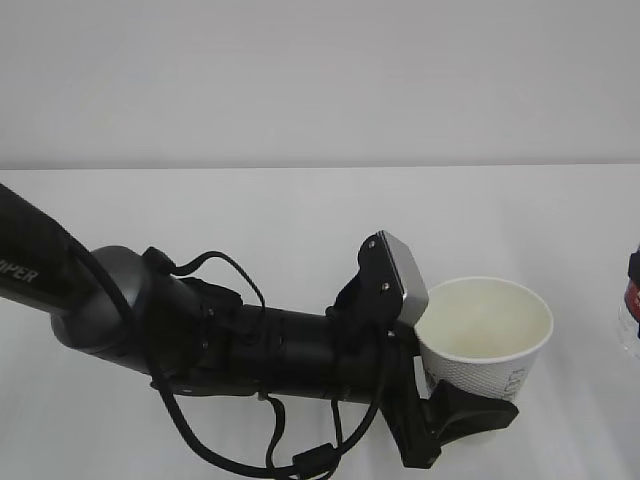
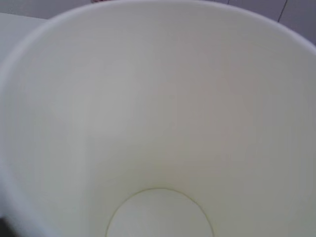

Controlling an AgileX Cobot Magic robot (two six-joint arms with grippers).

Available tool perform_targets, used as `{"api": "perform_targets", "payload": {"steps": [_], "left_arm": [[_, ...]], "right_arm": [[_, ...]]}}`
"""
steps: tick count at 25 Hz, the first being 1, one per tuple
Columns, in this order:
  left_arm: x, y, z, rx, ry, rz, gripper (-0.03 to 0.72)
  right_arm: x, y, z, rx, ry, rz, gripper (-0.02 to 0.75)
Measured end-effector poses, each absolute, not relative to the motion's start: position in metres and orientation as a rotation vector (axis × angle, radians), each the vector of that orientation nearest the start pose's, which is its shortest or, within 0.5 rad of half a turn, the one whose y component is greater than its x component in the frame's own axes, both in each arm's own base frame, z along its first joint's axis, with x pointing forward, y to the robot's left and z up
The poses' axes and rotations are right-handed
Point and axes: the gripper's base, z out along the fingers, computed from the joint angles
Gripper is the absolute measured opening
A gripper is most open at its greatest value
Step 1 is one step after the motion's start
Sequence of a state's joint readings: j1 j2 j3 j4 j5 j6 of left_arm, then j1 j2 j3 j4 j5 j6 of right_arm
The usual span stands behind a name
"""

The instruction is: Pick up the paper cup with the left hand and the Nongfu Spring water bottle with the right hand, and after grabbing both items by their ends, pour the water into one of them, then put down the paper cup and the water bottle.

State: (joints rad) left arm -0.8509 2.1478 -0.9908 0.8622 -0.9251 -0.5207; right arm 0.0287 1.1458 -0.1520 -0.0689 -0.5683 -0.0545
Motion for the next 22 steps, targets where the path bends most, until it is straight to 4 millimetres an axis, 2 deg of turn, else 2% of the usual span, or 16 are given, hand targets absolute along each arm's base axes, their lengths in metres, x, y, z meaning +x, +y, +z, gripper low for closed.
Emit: {"api": "perform_targets", "payload": {"steps": [7, 22], "left_arm": [[0.218, -0.333, 0.104, 1.302, 1.542, -1.122, 0.549], [0.220, -0.335, 0.107, 1.300, 1.526, -1.121, 0.546]], "right_arm": [[0.170, 0.008, 0.192, -0.187, 1.920, -0.049, 0.401], [0.165, 0.007, 0.191, -0.284, 1.967, -0.115, 0.401]]}}
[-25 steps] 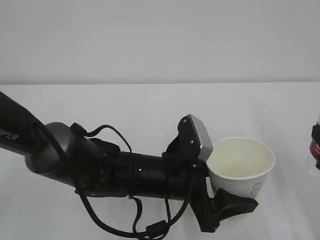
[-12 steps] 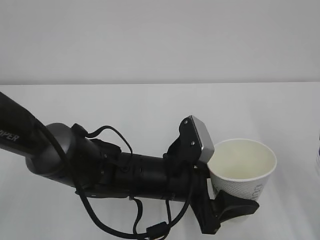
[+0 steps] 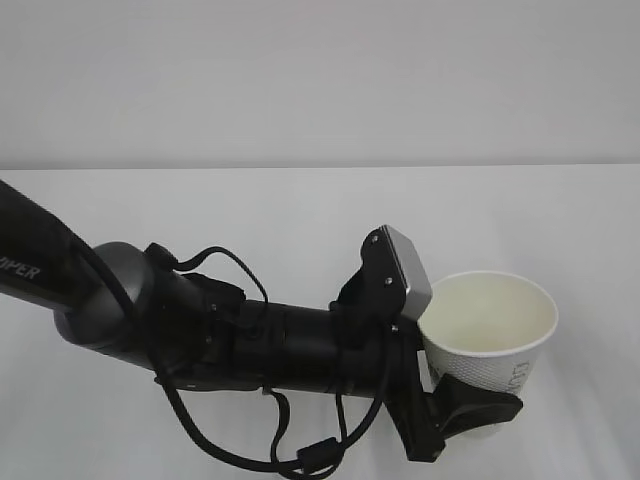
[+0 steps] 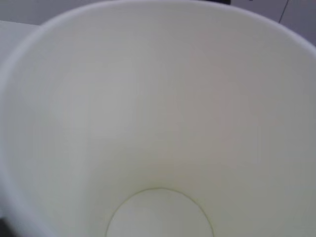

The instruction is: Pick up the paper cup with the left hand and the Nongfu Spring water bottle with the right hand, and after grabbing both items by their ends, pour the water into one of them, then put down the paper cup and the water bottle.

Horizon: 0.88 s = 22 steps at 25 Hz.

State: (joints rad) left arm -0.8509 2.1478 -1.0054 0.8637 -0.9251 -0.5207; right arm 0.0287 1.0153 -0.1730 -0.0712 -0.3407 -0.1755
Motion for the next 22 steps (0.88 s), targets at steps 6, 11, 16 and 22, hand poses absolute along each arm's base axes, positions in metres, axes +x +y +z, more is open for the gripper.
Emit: {"api": "perform_targets", "payload": {"steps": [6, 11, 16, 22], "left_arm": [[0.2203, -0.3354, 0.1071, 1.307, 1.521, -1.121, 0.546], [0.2201, -0.3354, 0.1070, 1.302, 1.532, -1.131, 0.546], [0.2196, -0.3353, 0.1068, 1.307, 1.531, -1.133, 0.546], [0.2173, -0.3351, 0.1058, 1.346, 1.517, -1.136, 0.546]], "right_arm": [[0.1649, 0.0069, 0.1913, -0.340, 1.952, -0.153, 0.401], [0.1649, 0.0069, 0.1913, -0.442, 1.935, -0.220, 0.401], [0.1653, 0.0070, 0.1923, -0.518, 1.907, -0.274, 0.401], [0.1658, 0.0071, 0.1936, -0.578, 1.877, -0.319, 0.401]]}}
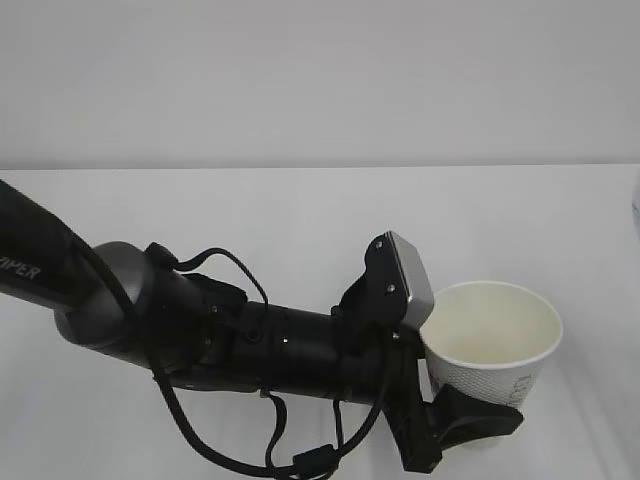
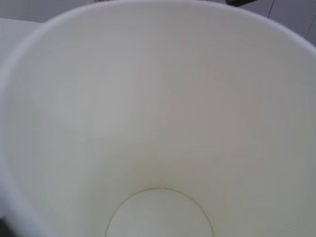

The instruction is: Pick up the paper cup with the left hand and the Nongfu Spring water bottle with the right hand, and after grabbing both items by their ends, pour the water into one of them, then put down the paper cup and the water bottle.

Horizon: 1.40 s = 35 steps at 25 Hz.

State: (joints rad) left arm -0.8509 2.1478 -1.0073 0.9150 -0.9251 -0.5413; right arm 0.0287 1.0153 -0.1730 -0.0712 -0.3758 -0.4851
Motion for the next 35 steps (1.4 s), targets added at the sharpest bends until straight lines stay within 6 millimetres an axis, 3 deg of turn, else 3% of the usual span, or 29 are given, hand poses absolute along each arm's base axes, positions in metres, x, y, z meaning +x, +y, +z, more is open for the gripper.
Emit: {"api": "perform_targets", "payload": {"steps": [14, 24, 35], "left_arm": [[0.217, -0.335, 0.106, 1.347, 1.518, -1.137, 0.546], [0.205, -0.343, 0.106, 1.377, 1.500, -1.160, 0.545], [0.209, -0.345, 0.108, 1.282, 1.539, -1.160, 0.545]], "right_arm": [[0.167, 0.007, 0.196, -0.552, 1.855, -0.309, 0.401], [0.168, 0.008, 0.198, -0.712, 1.781, -0.433, 0.401], [0.168, 0.008, 0.199, -0.840, 1.735, -0.526, 0.401]]}}
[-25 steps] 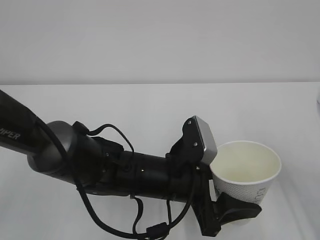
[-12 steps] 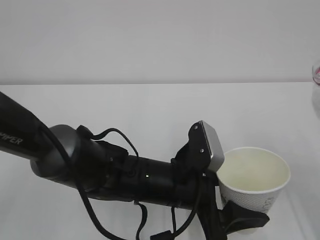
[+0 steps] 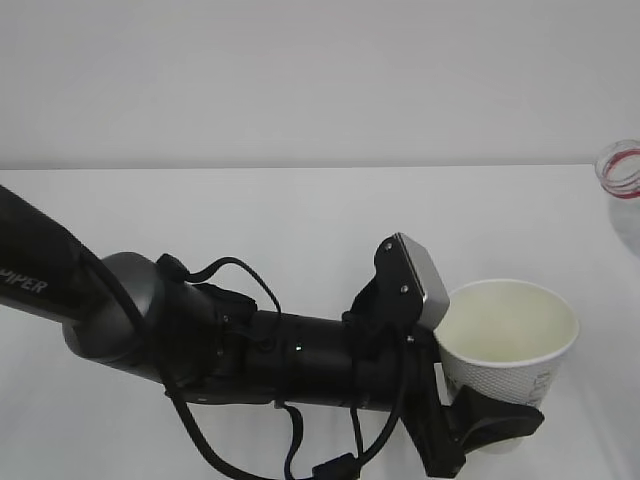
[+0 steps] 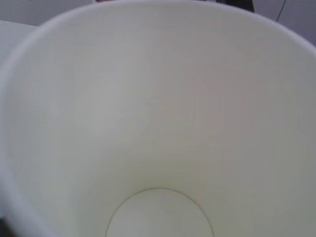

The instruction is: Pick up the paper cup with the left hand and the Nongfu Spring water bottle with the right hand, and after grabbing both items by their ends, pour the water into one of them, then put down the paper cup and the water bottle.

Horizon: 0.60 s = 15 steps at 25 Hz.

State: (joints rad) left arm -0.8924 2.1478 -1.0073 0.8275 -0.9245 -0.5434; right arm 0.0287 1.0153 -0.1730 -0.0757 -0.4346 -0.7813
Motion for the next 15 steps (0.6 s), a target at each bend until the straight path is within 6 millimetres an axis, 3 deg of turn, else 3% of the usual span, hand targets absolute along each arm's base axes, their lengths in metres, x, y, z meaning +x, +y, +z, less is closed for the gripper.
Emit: {"api": "perform_targets", "payload": {"steps": [15], "left_arm": [[0.2099, -0.3440, 0.1063, 1.288, 1.559, -1.139, 0.545]], "right_arm": [[0.1687, 0.0080, 0.2020, -0.959, 1.643, -0.639, 0.401]]}}
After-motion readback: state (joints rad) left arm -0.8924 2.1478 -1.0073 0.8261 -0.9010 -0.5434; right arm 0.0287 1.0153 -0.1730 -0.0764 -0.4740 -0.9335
